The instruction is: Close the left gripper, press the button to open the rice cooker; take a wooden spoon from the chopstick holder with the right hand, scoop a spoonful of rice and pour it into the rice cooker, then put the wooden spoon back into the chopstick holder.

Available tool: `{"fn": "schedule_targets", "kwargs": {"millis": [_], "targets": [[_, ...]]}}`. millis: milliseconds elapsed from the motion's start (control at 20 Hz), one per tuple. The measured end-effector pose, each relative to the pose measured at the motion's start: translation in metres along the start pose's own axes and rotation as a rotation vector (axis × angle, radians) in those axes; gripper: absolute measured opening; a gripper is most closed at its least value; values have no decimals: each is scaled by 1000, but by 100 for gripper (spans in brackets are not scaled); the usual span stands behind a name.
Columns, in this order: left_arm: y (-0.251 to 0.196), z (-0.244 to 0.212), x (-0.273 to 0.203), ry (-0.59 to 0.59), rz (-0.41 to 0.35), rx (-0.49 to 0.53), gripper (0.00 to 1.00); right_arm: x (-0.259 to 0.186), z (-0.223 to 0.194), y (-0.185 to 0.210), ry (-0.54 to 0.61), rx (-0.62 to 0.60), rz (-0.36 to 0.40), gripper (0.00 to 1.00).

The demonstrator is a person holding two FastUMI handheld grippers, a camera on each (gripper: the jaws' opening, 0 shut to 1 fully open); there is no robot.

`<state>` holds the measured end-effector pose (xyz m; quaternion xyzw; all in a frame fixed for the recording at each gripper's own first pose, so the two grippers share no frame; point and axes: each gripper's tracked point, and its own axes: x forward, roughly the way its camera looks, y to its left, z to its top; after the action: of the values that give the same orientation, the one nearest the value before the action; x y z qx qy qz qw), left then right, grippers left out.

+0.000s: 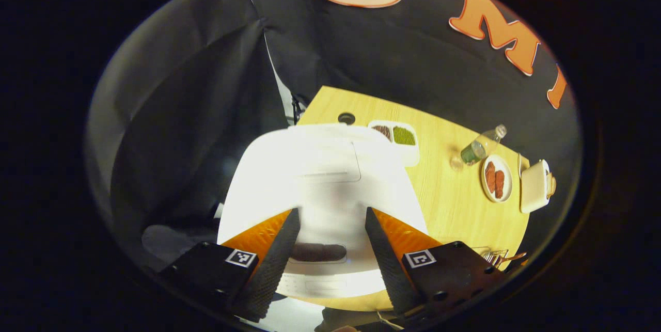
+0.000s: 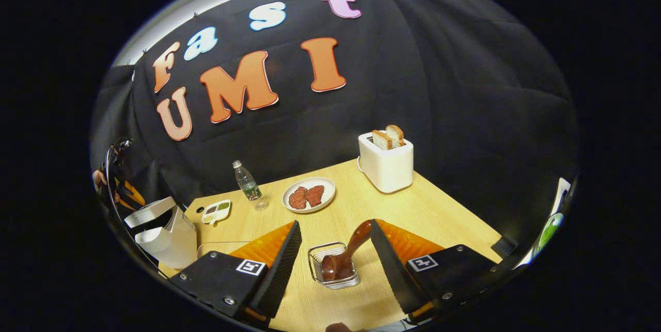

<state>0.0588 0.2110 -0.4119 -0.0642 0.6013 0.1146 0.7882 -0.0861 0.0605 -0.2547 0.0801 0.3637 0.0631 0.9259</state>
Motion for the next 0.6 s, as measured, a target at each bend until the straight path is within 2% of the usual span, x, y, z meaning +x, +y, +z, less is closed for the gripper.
{"fn": "schedule_targets", "kwargs": {"millis": [150,200,250,300,350,550,600], "targets": [[4,-29,18,58,11,-21,89,3,4,16,3,-38,39,85],[4,-21,23,4,8,-9,90,4,4,21,3,-46,46,85],[1,-28,19,42,12,-12,91,6,4,25,3,-51,56,85],[0,-21,22,0,11,-6,92,6,2,29,6,-55,63,85],[0,-27,20,20,13,-9,92,5,0,33,12,-58,71,85],[0,-23,22,-41,24,-12,94,3,-7,39,26,-67,80,85],[0,-22,21,-73,32,-18,91,3,-8,43,29,-66,88,85]]}}
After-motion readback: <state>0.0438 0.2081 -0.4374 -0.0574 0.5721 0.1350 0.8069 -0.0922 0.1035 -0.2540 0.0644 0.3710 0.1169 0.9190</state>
